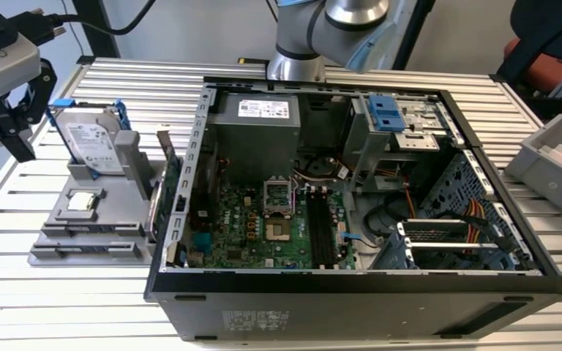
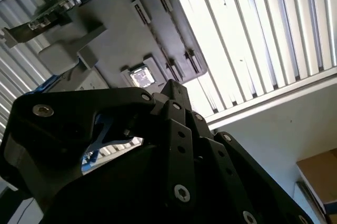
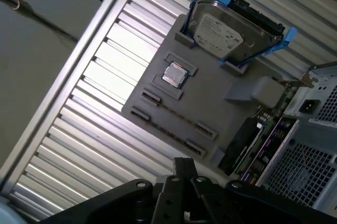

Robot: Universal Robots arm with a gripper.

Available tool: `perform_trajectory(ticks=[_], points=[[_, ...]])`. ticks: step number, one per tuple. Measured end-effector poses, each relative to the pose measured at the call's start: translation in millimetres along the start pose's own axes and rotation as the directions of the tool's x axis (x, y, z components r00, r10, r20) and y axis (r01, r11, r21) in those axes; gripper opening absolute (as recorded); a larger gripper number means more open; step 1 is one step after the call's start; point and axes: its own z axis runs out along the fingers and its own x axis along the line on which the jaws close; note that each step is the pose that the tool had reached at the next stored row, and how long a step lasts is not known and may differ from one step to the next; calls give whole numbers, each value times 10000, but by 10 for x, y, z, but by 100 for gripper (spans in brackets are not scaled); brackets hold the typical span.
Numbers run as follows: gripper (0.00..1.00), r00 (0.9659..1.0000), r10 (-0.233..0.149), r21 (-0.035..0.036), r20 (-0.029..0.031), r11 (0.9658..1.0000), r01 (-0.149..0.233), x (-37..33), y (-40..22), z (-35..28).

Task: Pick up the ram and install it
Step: 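Pick up the ram and move it above insertion slot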

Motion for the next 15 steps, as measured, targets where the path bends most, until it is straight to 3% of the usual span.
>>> perform_trajectory(ticks=[7,15], points=[[0,9999,-143,-4,-6,9999,143,0,-1,0],[0,9958,-919,-26,-37,9958,919,0,0,0]])
